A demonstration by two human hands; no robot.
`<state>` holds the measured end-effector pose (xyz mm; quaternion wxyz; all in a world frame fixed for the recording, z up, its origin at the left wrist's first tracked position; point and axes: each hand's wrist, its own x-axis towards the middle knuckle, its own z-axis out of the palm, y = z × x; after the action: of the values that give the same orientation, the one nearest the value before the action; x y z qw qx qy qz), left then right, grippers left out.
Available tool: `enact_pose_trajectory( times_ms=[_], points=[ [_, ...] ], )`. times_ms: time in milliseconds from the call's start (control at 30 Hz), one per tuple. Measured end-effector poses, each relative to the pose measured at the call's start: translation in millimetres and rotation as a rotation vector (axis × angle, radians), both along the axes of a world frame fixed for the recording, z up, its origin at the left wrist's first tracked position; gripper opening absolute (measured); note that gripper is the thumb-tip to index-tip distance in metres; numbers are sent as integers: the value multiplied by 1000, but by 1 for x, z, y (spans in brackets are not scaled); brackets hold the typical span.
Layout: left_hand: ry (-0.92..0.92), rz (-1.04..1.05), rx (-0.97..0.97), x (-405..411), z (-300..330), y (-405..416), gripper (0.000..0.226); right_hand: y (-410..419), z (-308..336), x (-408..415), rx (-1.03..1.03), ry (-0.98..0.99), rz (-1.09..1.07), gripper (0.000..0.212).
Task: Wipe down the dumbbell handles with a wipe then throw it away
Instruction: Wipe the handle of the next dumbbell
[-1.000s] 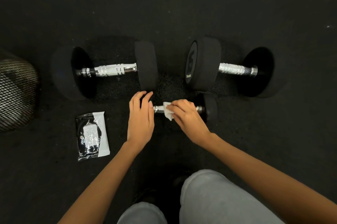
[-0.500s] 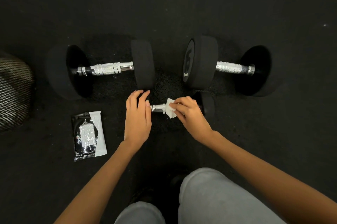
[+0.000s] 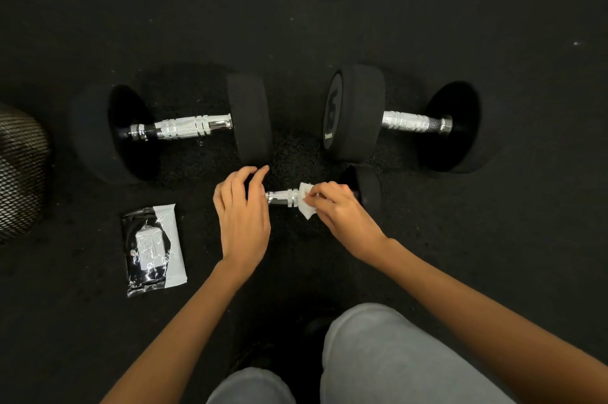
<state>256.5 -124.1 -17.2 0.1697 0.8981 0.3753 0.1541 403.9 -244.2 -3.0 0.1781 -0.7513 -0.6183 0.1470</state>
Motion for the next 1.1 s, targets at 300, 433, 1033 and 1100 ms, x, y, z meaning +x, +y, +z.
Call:
enact_pose_trajectory(
  times_ms=[300,433,1033,1100],
  points=[
    [-33,-542,-479,22,11,-15,63,1,26,2,-101,508,-373,30],
    [-56,-523,-721,20,14,-7,85,1,45,16,-257,832,-613,44],
    [-125,-61,-294,57,-5,-34,36,-27,-11,25,103,80,-672,30],
    [-109,-143,-204,59,-3,-37,45,-25,-17,24,139,129,-695,33]
  ],
)
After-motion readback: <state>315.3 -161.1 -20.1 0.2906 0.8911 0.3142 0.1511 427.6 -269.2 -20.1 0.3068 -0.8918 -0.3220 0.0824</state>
